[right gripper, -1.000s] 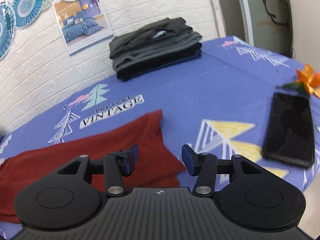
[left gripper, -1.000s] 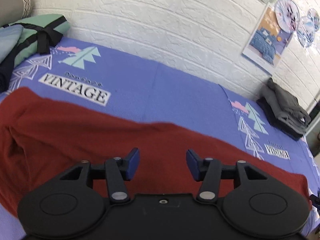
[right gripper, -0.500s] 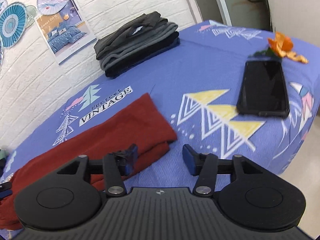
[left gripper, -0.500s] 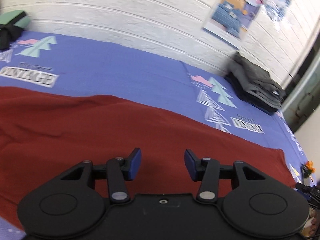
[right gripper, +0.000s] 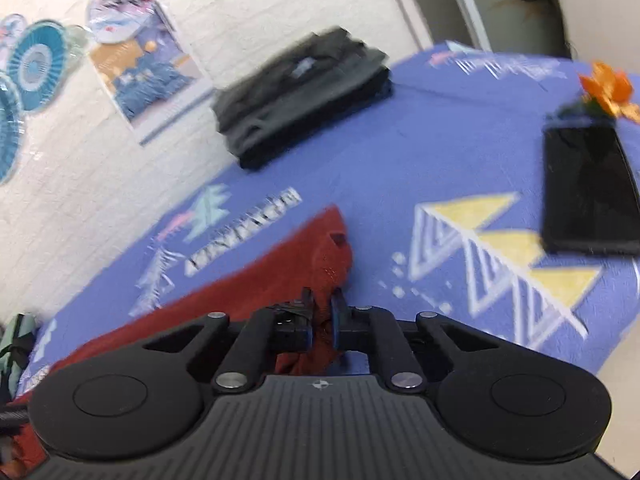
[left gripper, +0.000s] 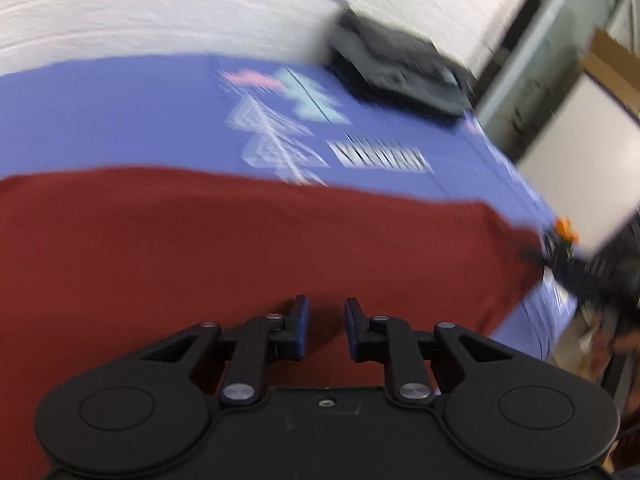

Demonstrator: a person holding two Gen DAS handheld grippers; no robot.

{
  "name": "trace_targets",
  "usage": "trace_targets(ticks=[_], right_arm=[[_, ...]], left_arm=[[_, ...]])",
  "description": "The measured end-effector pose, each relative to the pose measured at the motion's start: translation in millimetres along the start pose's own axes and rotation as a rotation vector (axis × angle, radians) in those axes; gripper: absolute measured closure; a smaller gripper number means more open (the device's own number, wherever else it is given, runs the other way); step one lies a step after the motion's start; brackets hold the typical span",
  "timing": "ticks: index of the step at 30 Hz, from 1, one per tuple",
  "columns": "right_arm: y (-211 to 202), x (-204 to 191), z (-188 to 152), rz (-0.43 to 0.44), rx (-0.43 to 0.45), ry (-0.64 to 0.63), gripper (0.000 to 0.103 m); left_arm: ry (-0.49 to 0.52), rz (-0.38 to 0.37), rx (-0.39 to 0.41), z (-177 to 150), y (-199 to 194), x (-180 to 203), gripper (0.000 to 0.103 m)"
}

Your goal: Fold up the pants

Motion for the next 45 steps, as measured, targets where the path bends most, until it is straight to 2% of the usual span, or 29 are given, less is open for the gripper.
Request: trace_targets(ticks=[3, 4, 6, 8, 9, 12, 18, 21, 25, 27, 28, 34, 35, 37, 38, 39, 40, 43, 45], right_arm=[[-2, -29, 14, 0.091, 0.024, -0.048, 0.088], [-1, -41, 17, 0.122, 0.028, -0.074, 0.088], [2, -65, 22, 0.185, 0.031, -0.125, 0.088], [8, -89, 24, 0.252, 0.021, -0.168, 0.088], [13, -100, 24, 0.284, 0.008, -0.182, 0.088], [30, -140, 16, 0.383, -0.037, -0.246, 0.088], [62, -215, -29, 0.541, -0.192, -0.364, 0.088], [77, -243, -65, 0.613, -0.333, -0.428, 0.088], [90, -271, -113, 0.648, -0.468, -0.521, 0.088], [95, -279, -125, 0.652, -0.508, -0.536, 0.088], [97, -282, -129, 0.651, -0.525, -0.538, 0.088], [100, -293, -135, 0.658, -0.534, -0.588, 0.086], [101, -292, -134, 0.670, -0.542, -0.584, 0.083], [99, -286, -130, 0.715, -0.576, -0.551, 0.059], [95, -282, -126, 0.757, -0.580, -0.532, 0.054], [90, -276, -120, 0.796, -0.573, -0.517, 0.035], [85, -270, -113, 0.809, -0.550, -0.507, 0.027], [80, -252, -92, 0.723, -0.452, -0.512, 0.027], [87, -240, -82, 0.648, -0.421, -0.490, 0.027]], left_arm=[[0.075, 0.011, 0.009, -5, 8, 12, 0.049], [0.064, 0.016, 0.012, -1, 3, 10, 0.048], [-0.029, 0.020, 0.066, 8, -16, -9, 0.043], [-0.127, 0.031, 0.137, 14, -42, -35, 0.022], [-0.173, 0.052, 0.170, 13, -56, -50, 0.018], [-0.285, 0.131, 0.239, 4, -87, -90, 0.018], [-0.502, 0.177, 0.285, -40, -122, -147, 0.017], [-0.548, 0.190, 0.286, -52, -131, -162, 0.017], [-0.588, 0.173, 0.301, -62, -142, -173, 0.017], [-0.595, 0.162, 0.315, -63, -147, -178, 0.012], [-0.599, 0.154, 0.319, -64, -149, -179, 0.006], [-0.588, 0.122, 0.319, -63, -146, -178, 0.004], [-0.583, 0.118, 0.318, -62, -145, -177, 0.004], [-0.569, 0.110, 0.314, -60, -145, -174, 0.003], [-0.562, 0.108, 0.314, -60, -145, -172, 0.000], [-0.555, 0.105, 0.317, -59, -145, -171, 0.000], [-0.546, 0.102, 0.320, -58, -146, -169, 0.000], [-0.494, 0.105, 0.316, -58, -144, -160, 0.000], [-0.441, 0.126, 0.302, -57, -139, -151, 0.000]])
Point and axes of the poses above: each gripper's, at about its wrist camera, not at the fingertips, and y roughly the way its jaws point, x to its right, z to its top, the point moved 1 cm from there along y, roughly the way its jaws point, and after that the axes turned 2 degrees about z, right-handed, at the moved point
